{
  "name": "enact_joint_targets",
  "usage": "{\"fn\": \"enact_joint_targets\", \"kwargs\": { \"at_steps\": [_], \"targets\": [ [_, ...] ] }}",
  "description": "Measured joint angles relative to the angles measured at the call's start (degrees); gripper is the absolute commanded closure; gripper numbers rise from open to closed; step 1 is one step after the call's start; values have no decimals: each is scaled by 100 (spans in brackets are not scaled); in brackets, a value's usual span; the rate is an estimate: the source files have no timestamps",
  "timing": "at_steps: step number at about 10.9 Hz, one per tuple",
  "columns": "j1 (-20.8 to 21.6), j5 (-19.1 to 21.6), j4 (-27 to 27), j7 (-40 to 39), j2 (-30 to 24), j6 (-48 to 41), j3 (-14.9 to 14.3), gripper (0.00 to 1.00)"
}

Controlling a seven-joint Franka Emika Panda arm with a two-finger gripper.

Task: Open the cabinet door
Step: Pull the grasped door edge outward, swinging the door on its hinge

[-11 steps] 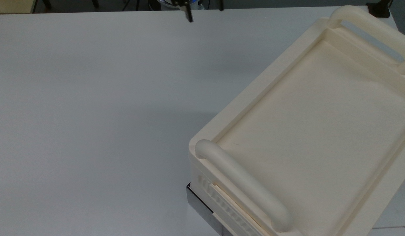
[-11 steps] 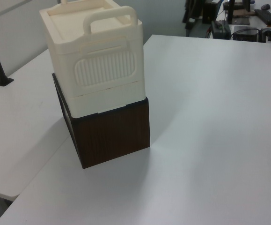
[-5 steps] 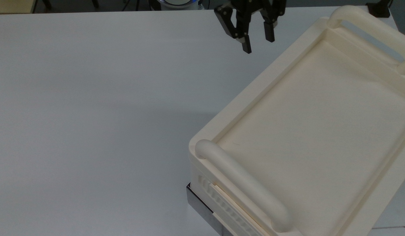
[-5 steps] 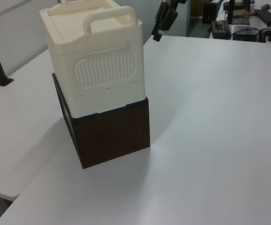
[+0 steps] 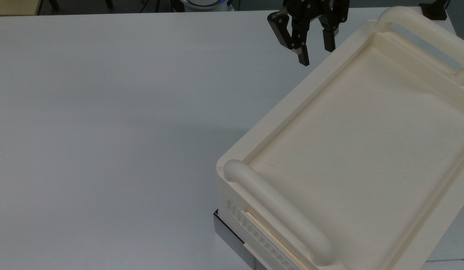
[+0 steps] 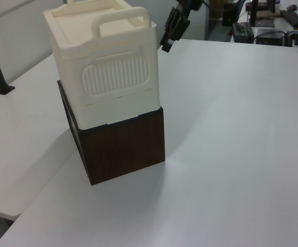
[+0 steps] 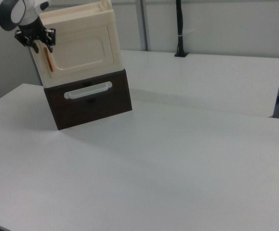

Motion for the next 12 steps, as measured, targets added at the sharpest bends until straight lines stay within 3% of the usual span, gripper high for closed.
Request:
{"fn": "enact_joint_targets", "kwargs": {
  "at_steps": [2, 3, 7, 12],
  "targets": [
    [0, 0, 2, 113, 75, 182, 51, 52],
    [0, 0, 2, 138, 122, 273, 53, 59],
    [0, 35, 3, 152, 193, 399, 71, 100],
    [-11, 56, 0, 175, 184, 382, 80, 100]
  ]
}}
